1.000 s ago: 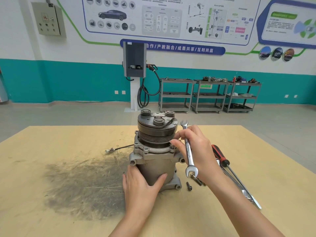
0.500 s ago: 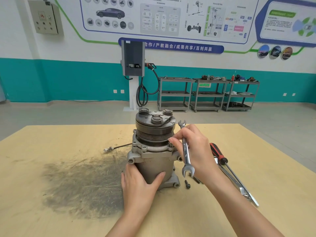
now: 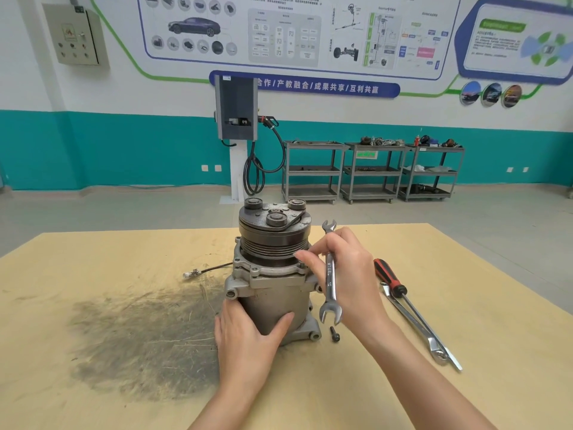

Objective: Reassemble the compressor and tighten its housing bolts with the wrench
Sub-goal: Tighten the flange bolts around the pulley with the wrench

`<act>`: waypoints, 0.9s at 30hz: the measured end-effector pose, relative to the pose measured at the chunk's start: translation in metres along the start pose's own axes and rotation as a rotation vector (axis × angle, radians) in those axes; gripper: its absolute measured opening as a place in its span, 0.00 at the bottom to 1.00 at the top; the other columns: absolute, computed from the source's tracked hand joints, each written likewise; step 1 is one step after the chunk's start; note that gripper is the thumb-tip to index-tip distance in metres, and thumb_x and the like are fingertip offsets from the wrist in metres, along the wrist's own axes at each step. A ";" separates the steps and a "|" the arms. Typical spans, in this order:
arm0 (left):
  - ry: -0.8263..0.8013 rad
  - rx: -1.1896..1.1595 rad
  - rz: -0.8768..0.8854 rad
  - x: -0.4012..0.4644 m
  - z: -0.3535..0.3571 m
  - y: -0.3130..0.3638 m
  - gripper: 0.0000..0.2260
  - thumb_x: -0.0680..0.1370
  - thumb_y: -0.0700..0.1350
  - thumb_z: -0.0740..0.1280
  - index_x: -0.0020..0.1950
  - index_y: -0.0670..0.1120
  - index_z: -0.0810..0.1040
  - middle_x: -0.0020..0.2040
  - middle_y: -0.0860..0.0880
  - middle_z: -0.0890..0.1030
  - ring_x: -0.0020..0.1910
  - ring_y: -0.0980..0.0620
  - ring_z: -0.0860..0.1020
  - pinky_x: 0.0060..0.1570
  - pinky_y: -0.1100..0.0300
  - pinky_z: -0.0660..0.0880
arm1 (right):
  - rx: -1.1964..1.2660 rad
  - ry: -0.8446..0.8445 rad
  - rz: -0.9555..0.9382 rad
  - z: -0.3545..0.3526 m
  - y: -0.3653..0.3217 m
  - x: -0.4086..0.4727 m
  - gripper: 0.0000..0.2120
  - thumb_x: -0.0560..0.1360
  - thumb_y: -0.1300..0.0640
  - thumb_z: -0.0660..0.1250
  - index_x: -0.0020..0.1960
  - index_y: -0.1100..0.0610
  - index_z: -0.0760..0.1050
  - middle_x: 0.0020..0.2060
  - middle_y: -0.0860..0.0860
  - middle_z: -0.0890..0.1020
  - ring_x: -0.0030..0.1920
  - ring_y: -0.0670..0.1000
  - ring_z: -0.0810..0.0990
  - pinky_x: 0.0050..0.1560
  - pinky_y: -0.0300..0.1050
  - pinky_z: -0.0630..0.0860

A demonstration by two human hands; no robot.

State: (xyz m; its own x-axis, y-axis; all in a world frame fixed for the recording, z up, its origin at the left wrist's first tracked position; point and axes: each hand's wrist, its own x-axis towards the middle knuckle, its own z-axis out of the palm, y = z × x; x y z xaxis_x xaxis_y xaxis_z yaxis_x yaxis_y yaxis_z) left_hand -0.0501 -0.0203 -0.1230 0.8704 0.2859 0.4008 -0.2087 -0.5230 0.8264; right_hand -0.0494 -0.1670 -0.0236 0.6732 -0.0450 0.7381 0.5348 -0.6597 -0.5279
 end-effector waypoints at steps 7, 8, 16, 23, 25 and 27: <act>-0.007 -0.002 -0.010 0.000 0.001 -0.001 0.39 0.66 0.56 0.78 0.69 0.41 0.66 0.61 0.50 0.72 0.68 0.43 0.70 0.71 0.40 0.63 | 0.304 0.129 0.139 -0.007 0.017 -0.010 0.38 0.77 0.30 0.42 0.55 0.55 0.81 0.49 0.46 0.76 0.51 0.33 0.75 0.48 0.22 0.68; -0.009 -0.002 -0.012 0.000 0.001 -0.001 0.39 0.66 0.57 0.78 0.69 0.42 0.66 0.61 0.50 0.72 0.68 0.43 0.70 0.71 0.40 0.63 | 0.363 0.161 0.147 -0.010 0.019 -0.011 0.39 0.76 0.30 0.42 0.53 0.58 0.80 0.50 0.44 0.77 0.52 0.34 0.75 0.48 0.21 0.68; -0.010 -0.016 -0.007 -0.001 -0.001 0.000 0.38 0.66 0.57 0.78 0.68 0.42 0.67 0.59 0.53 0.69 0.67 0.43 0.70 0.71 0.40 0.64 | 0.416 0.214 0.365 -0.018 0.037 -0.014 0.40 0.73 0.26 0.37 0.40 0.51 0.79 0.27 0.46 0.73 0.30 0.46 0.69 0.34 0.29 0.67; -0.010 -0.021 -0.023 -0.001 0.000 -0.002 0.37 0.66 0.57 0.78 0.67 0.43 0.67 0.59 0.52 0.70 0.67 0.43 0.70 0.70 0.40 0.64 | 0.356 0.029 0.393 -0.015 0.058 -0.020 0.21 0.77 0.38 0.58 0.43 0.56 0.73 0.31 0.48 0.80 0.32 0.43 0.78 0.36 0.34 0.72; -0.011 -0.018 -0.032 -0.001 0.000 -0.002 0.38 0.66 0.57 0.78 0.67 0.43 0.66 0.60 0.51 0.71 0.67 0.42 0.70 0.70 0.40 0.65 | 0.366 -0.167 0.397 -0.010 0.058 -0.024 0.22 0.75 0.34 0.63 0.48 0.53 0.67 0.46 0.45 0.81 0.49 0.42 0.80 0.46 0.35 0.73; -0.011 -0.013 -0.035 0.000 0.001 -0.002 0.39 0.65 0.57 0.79 0.69 0.43 0.66 0.62 0.48 0.73 0.67 0.42 0.71 0.69 0.41 0.65 | 0.329 -0.272 0.363 -0.002 0.055 -0.029 0.25 0.71 0.32 0.67 0.49 0.51 0.63 0.57 0.46 0.78 0.60 0.42 0.77 0.53 0.35 0.72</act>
State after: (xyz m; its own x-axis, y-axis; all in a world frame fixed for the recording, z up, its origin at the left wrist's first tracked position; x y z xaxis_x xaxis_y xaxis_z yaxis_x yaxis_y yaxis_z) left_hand -0.0497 -0.0198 -0.1250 0.8823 0.2946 0.3671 -0.1837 -0.5026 0.8448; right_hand -0.0403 -0.2039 -0.0733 0.9280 -0.0019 0.3725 0.3459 -0.3668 -0.8636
